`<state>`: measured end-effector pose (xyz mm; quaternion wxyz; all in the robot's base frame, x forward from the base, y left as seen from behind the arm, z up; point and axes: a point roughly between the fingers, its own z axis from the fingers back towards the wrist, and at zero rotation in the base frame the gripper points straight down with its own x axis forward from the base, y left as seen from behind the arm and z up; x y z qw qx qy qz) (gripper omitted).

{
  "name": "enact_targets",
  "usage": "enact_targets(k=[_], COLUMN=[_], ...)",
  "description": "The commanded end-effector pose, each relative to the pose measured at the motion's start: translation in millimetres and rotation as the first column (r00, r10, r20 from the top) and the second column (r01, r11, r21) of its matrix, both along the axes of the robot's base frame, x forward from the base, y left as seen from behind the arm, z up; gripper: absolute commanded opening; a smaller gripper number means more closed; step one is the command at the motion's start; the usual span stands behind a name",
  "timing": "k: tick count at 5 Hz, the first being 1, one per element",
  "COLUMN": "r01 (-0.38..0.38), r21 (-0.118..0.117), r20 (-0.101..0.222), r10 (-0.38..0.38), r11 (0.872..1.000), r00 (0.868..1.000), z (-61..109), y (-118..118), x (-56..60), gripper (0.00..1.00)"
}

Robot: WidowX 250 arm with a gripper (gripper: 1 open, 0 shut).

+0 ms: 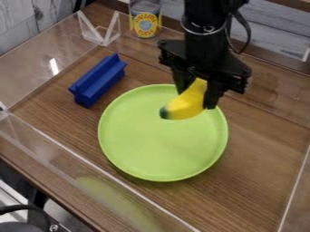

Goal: Put the banana in the green plate

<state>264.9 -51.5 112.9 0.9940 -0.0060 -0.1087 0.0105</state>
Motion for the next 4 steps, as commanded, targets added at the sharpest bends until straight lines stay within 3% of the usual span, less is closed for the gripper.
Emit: enact_targets(k=[1, 4], r01=[-0.002, -0.028], r21=[0.000, 0.005], r20=[0.042, 0.045], r10=[0.002, 0.028], r11=[1.000, 1.000], r00=[0.999, 0.999], z=[8.6, 3.3], y=[-1.3, -2.9], x=[2.3, 1.6], gripper=[0.00, 0.00])
